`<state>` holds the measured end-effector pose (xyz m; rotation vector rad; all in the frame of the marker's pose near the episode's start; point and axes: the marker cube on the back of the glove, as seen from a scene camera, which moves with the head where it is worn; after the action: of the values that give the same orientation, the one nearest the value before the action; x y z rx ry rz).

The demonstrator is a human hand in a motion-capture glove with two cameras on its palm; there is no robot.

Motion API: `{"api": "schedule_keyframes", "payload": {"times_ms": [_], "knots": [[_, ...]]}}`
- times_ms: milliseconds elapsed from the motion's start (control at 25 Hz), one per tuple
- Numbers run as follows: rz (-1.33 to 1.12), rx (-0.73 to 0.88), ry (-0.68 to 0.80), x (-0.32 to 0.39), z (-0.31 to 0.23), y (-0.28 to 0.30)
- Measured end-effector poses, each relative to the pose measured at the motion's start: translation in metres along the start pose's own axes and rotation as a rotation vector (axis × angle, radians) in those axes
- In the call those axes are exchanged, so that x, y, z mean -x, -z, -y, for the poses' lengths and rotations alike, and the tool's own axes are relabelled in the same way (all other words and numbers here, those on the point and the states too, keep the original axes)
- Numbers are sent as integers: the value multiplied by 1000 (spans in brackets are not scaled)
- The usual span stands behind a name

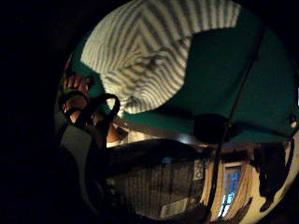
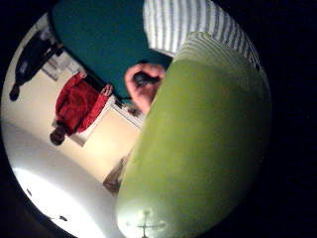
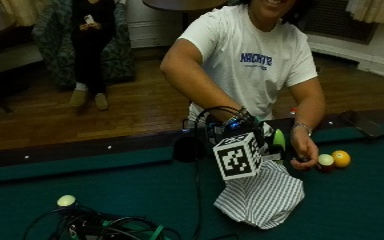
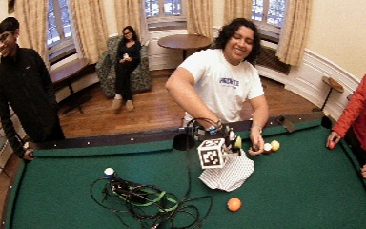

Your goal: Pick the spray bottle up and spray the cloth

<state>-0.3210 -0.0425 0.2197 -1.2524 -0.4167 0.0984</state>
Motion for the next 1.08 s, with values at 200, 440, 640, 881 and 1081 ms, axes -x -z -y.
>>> {"api": "schedule_keyframes", "payload": {"times_ms": [200, 440, 640, 881, 1081], "knots": [[36, -69, 233, 30, -31, 18], [126, -237, 513, 58, -62, 38], [192, -403, 731, 75, -71, 32], [318, -463, 920, 94, -64, 13], [347, -472, 1021, 106, -39, -6]]}}
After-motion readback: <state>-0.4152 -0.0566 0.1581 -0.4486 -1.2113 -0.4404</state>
